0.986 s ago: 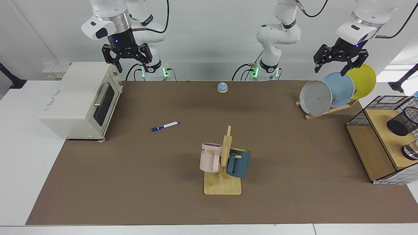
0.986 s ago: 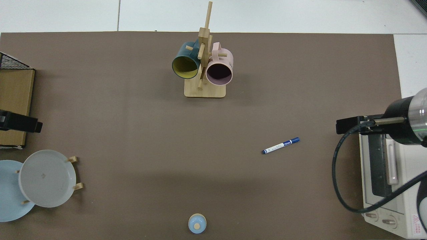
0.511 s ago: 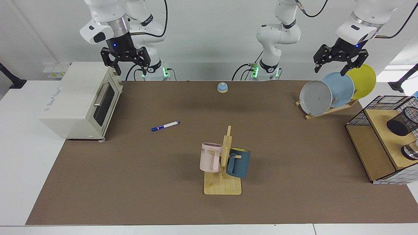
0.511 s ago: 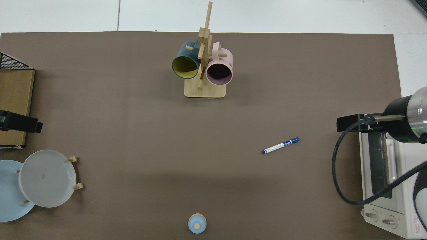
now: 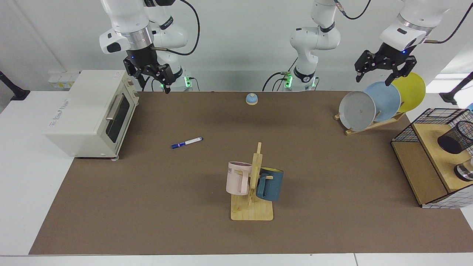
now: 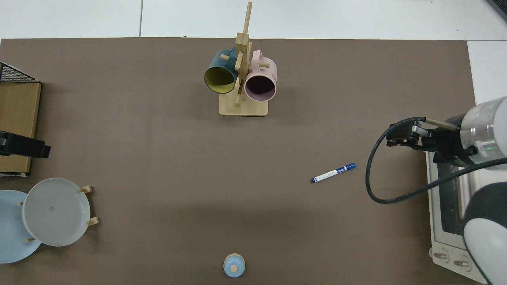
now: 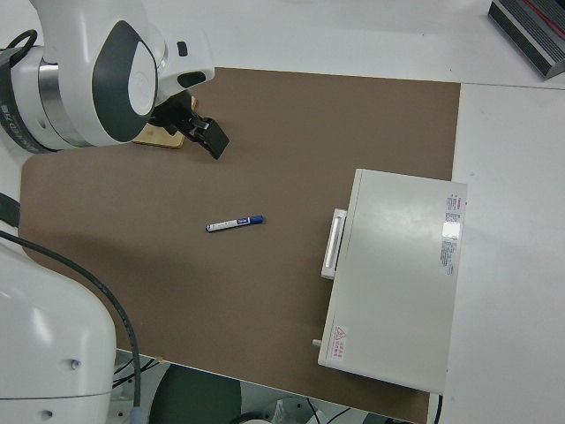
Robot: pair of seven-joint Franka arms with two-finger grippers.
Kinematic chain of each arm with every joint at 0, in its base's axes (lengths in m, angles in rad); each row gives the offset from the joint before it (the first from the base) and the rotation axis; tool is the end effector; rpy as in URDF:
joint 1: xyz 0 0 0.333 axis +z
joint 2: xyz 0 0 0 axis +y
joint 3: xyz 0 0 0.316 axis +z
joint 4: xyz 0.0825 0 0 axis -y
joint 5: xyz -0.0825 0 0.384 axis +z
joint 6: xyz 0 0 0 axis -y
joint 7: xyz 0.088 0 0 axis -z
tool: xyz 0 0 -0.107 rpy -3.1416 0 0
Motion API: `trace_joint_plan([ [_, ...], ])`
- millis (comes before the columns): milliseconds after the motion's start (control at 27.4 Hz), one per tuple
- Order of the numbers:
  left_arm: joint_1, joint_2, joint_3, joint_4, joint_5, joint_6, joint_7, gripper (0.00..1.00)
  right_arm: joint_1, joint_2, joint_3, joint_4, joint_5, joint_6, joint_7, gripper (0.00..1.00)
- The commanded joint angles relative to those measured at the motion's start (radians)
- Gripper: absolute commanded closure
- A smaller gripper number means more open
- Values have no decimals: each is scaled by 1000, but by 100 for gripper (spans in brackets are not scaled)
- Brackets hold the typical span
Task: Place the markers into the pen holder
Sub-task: 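Move the right gripper toward the blue-capped marker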
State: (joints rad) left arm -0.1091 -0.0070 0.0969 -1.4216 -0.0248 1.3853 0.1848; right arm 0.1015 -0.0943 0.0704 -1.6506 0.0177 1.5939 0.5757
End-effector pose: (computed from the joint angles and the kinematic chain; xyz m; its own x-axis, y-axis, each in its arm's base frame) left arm 0.5315 -0.0093 0.6813 0.9795 -0.2002 -0.0241 -0.1994 -0.9794 0.0301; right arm 0.5188 0.0938 0.6397 0.9190 -0.3934 0.0253 -0.3926 -0.9192 -0.0296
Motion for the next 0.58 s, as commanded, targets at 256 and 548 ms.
trace_joint_plan([
  [256, 8, -24, -5, -23, -1, -11, -11, 0, -11, -4, -1, -118, 40, 93, 352, 1],
  [548, 11, -31, -3, -34, -1, -11, -8, 0, -13, -4, -1, -231, 45, 170, 509, 1],
])
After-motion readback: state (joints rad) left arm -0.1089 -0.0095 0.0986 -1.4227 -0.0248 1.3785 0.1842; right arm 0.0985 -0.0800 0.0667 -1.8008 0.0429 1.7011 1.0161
